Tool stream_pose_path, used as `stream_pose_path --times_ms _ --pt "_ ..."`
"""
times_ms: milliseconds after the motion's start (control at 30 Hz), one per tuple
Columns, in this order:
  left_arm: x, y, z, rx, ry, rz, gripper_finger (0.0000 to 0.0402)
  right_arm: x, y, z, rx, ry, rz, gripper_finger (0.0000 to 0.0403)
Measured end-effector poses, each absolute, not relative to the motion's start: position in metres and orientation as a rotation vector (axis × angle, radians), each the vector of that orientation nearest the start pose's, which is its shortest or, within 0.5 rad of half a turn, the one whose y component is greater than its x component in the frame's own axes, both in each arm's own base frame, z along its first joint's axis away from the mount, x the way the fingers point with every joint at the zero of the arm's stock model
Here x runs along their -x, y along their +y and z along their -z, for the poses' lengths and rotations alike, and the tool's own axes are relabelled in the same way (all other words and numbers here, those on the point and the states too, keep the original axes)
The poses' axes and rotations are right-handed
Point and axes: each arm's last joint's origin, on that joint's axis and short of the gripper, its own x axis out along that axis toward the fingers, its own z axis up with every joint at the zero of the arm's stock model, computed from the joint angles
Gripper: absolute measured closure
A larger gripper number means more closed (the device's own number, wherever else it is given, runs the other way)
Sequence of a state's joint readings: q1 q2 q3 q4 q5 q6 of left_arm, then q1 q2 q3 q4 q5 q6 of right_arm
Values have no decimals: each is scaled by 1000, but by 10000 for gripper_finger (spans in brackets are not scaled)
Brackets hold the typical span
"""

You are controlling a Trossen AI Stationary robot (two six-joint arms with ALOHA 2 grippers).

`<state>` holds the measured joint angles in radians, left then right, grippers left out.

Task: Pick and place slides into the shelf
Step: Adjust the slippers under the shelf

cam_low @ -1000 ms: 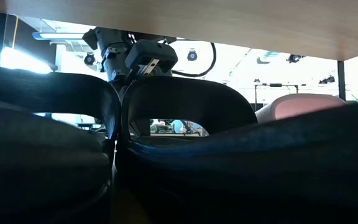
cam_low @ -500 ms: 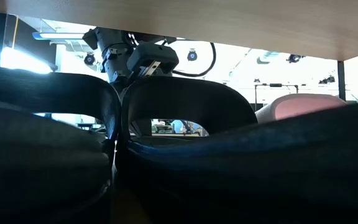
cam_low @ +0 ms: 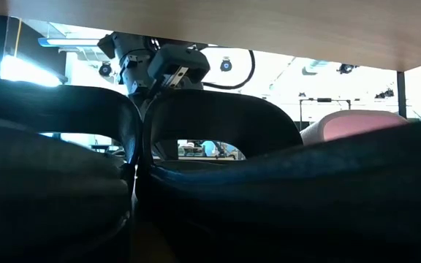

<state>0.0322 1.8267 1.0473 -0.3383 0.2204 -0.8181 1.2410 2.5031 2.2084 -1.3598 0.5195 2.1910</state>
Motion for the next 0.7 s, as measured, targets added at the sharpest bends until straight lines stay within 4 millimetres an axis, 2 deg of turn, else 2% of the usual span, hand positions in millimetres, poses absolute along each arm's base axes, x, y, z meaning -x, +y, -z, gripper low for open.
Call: stream_pose_path --times_ms 233,467,700 --pt "-345 4 -143 887 1140 -262 401 -163 428 -161 -434 918 750 403" --pt "-345 4 -143 885 1140 -260 401 -158 421 -132 -367 928 758 403" --pt "-345 4 -143 887 1139 -263 401 -161 414 -120 -317 894 759 403"
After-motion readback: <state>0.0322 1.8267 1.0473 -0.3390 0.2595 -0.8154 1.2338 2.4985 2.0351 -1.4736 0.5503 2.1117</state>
